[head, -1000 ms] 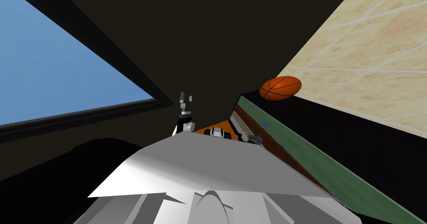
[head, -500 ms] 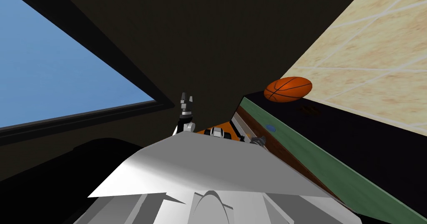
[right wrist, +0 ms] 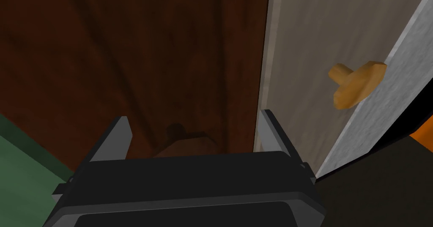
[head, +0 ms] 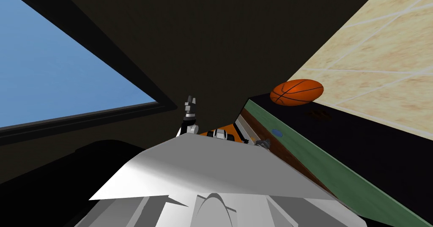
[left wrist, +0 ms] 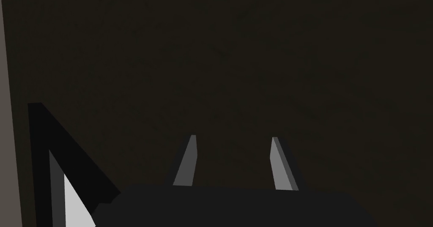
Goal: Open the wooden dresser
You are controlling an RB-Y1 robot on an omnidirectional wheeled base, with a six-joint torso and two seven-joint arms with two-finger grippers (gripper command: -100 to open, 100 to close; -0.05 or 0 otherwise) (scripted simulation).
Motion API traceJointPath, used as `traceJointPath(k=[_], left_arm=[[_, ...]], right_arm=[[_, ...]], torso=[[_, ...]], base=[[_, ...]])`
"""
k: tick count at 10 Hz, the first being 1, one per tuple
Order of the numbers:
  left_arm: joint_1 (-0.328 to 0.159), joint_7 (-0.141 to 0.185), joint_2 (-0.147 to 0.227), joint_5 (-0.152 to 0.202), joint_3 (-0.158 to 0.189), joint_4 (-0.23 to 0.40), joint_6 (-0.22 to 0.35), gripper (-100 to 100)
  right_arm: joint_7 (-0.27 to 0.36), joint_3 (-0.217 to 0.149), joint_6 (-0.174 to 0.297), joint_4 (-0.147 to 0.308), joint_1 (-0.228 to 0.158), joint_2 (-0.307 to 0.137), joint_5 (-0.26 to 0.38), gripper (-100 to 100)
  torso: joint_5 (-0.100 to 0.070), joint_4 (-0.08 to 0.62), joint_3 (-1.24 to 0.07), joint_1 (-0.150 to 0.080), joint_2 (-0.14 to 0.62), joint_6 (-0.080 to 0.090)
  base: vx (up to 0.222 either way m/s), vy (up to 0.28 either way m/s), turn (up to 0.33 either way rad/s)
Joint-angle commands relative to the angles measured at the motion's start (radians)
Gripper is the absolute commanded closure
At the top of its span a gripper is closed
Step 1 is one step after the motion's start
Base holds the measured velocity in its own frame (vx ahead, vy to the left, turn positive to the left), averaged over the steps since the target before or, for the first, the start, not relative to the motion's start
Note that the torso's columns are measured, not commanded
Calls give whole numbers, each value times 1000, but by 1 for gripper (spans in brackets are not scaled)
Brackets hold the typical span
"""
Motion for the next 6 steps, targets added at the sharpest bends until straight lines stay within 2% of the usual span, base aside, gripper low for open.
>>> traceJointPath(k=[1,2,3,4,6], left_arm=[[0,0,0,0,0,0,0,0],[0,0,0,0,0,0,0,0],[0,0,0,0,0,0,0,0],[1,0,0,-1,-3,1,0,0],[1,0,0,-1,-3,1,0,0]], right_arm=[[-10,5,5,15,-5,9,2,-100],[8,-2,-3,-16,8,-5,-1,100],[22,-5,-7,-37,16,-12,-4,100],[10,-5,2,-30,13,-11,0,100],[23,6,2,-48,28,0,4,100]], torso=[[-1,0,2,-7,0,0],[-2,0,3,-9,0,0],[-1,0,3,-3,2,1],[-4,-1,3,0,2,-1],[2,1,2,5,4,-1]], base=[[1,-23,4],[-16,69,-72],[-29,104,-109],[-23,51,-29],[-44,137,-33]])
